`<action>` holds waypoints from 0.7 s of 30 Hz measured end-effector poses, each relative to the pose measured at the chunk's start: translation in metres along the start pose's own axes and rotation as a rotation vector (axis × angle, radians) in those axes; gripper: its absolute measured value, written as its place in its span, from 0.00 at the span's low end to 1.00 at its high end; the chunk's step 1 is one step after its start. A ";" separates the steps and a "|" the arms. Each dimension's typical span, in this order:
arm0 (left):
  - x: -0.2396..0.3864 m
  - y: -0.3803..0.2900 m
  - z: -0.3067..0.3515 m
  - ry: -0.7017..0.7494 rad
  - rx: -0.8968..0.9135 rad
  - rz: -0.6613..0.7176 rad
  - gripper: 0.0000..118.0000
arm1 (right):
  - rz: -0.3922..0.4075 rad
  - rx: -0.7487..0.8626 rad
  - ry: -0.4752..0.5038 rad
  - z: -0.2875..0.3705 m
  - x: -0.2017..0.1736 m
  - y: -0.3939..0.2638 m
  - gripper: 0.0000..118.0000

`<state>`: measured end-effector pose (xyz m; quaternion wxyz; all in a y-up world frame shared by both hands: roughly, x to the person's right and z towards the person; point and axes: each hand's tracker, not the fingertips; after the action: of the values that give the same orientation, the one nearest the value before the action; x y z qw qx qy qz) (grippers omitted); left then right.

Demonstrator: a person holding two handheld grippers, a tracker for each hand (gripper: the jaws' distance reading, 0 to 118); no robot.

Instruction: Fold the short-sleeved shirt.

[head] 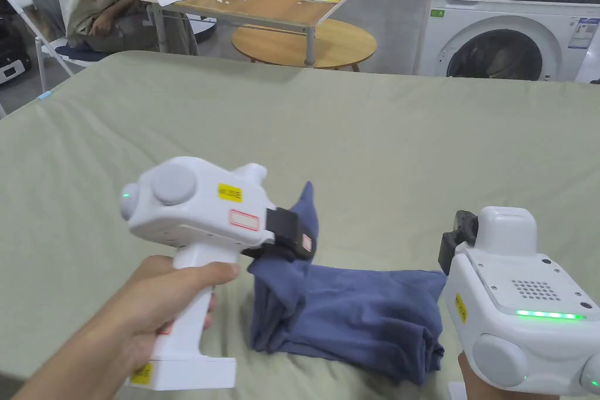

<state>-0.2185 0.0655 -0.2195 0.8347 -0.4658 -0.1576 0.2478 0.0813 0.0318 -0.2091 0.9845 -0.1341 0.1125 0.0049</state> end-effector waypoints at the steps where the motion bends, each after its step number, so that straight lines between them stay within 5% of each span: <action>1: 0.007 0.001 -0.010 0.008 -0.013 -0.005 0.01 | -0.001 0.001 -0.004 0.001 0.002 0.000 0.00; 17: 0.058 -0.014 -0.130 0.053 -0.157 0.029 0.02 | -0.014 -0.020 -0.049 0.007 0.022 -0.006 0.00; 21: 0.053 -0.020 -0.132 -0.034 -0.174 0.081 0.35 | -0.012 -0.024 -0.050 0.008 0.022 -0.008 0.00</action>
<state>-0.1041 -0.0053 -0.2688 0.7777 -0.5381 -0.1739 0.2745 0.1052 0.0262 -0.2043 0.9854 -0.1465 0.0871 0.0034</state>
